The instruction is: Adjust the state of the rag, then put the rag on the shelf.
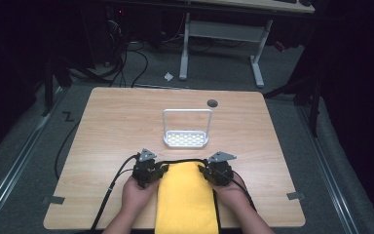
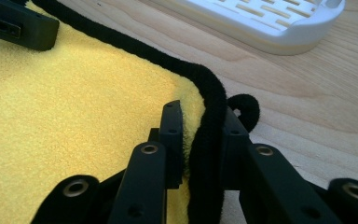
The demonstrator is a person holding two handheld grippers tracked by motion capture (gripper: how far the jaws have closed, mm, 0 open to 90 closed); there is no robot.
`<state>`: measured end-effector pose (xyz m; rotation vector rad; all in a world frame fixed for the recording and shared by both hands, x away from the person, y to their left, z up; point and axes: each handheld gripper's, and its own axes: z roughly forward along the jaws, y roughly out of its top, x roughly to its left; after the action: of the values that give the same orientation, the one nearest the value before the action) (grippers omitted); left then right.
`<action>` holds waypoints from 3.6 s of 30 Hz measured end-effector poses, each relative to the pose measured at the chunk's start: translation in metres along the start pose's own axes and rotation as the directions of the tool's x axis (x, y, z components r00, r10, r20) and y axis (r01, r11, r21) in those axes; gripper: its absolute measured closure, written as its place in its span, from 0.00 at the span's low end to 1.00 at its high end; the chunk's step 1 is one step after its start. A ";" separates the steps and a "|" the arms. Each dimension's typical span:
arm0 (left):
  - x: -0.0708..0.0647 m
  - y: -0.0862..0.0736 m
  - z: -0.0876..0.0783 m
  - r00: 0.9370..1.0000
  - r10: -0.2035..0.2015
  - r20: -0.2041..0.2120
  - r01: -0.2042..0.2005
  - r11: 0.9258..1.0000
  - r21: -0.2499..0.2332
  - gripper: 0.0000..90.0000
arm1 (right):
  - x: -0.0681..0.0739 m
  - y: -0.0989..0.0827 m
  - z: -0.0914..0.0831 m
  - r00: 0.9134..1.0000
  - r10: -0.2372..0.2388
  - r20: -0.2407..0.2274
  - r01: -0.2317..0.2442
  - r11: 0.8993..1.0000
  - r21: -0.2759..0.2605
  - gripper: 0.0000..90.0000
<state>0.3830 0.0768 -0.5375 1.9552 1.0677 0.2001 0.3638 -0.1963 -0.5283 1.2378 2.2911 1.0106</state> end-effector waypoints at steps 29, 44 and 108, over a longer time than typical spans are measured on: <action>-0.013 0.018 -0.037 1.000 0.003 0.020 0.002 0.975 -0.223 0.92 | 0.021 0.013 -0.037 0.995 -0.052 0.082 0.071 0.969 -0.237 0.87; -0.022 0.070 -0.064 0.996 0.087 -0.010 -0.085 0.935 -0.343 0.92 | 0.014 0.051 -0.063 0.993 -0.047 0.110 0.085 0.926 -0.367 0.87; -0.024 0.225 -0.111 0.960 0.246 -0.133 -0.277 0.789 -0.549 0.92 | -0.030 0.192 -0.129 0.978 0.002 0.208 0.127 0.789 -0.602 0.87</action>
<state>0.4486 0.0720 -0.2941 1.5437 0.6556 0.6528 0.4164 -0.2061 -0.3010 0.9197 1.6268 1.3874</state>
